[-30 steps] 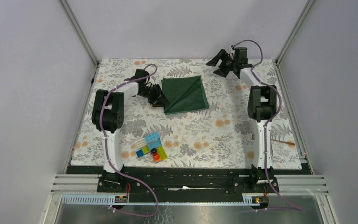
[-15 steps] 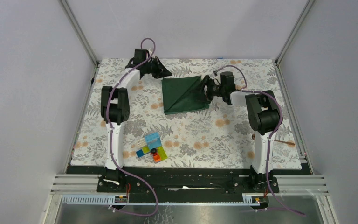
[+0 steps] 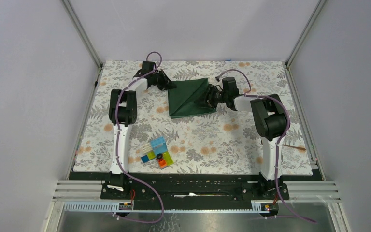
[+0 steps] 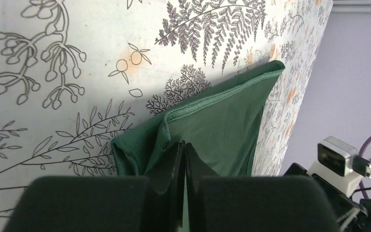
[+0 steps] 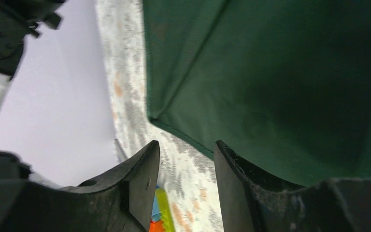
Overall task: Fold the napkin into a case and place the utensils inside
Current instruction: Smooth out the upper triangle-folded napkin at the center of the board, then pick up the upper triangle-folded napkin from the center of the board.
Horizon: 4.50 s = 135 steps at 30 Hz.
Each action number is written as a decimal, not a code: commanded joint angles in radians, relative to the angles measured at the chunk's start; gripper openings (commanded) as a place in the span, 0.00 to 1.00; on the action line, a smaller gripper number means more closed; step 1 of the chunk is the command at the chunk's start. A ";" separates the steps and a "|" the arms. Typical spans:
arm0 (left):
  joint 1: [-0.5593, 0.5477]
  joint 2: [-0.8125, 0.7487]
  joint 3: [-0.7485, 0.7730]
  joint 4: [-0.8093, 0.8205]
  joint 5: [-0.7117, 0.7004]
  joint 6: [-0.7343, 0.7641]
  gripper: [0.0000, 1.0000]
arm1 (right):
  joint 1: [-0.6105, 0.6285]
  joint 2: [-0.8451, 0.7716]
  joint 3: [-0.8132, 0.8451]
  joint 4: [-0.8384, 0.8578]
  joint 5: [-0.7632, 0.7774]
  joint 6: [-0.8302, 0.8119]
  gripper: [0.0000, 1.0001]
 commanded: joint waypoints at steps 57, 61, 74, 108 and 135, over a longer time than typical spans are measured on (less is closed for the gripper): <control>0.201 -0.909 -0.847 -0.068 0.004 0.172 0.63 | 0.489 0.123 0.631 -1.077 0.994 -0.736 0.47; 0.203 -0.905 -0.851 -0.067 0.007 0.173 0.63 | 0.489 0.136 0.624 -1.076 1.012 -0.734 0.43; 0.204 -0.892 -0.855 -0.064 0.012 0.173 0.63 | 0.490 0.133 0.596 -1.073 1.099 -0.751 0.40; 0.211 -0.898 -0.868 -0.050 0.042 0.168 0.63 | 0.518 0.208 0.708 -1.099 0.971 -0.969 0.23; 0.212 -0.881 -0.867 -0.044 0.054 0.162 0.62 | 0.498 0.120 0.688 -1.081 0.892 -0.981 0.43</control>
